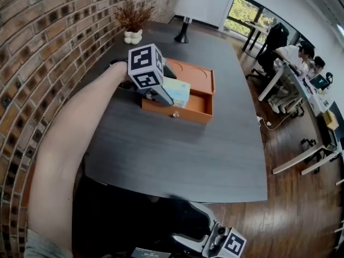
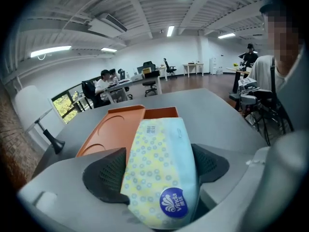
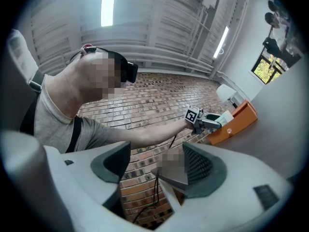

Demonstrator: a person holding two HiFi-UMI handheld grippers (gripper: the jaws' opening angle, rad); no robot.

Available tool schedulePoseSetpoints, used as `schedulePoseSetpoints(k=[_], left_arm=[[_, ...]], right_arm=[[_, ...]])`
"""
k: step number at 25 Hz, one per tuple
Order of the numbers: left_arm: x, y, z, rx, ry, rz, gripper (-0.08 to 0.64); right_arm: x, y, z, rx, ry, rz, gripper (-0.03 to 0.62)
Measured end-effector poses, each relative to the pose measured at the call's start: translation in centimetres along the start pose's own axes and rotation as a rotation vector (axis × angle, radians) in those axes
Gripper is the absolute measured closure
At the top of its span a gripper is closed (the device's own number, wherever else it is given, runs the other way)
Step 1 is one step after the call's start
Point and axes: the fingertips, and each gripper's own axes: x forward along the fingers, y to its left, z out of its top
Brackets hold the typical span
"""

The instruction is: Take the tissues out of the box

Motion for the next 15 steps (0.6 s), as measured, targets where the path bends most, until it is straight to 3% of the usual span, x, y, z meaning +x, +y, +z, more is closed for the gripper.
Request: schedulePoseSetpoints(k=[4, 7, 11, 15], left_arm=[[-0.1, -0.4, 0.0, 0.014, 0.005, -0.022, 0.181], [-1.1, 0.0, 1.0, 0.001, -0.054, 0.002, 0.193], [-5.2, 0.7, 4.2, -0.01, -0.223, 0.082, 0.193], [-11.4, -2.1, 8.1, -0.035, -0.518, 0.146, 0.193]], right_arm=[[0.0, 0.1, 0.0, -0.001, 0.0, 0.0, 0.25], [0.1, 0.1, -0.1, -0.007, 0.001, 0.003, 0.251], [0.1, 0.0, -0.3, -0.015, 0.009, -0.006, 0.251], [-0.4, -0.8, -0.5, -0.021, 0.012, -0.042, 0.25]])
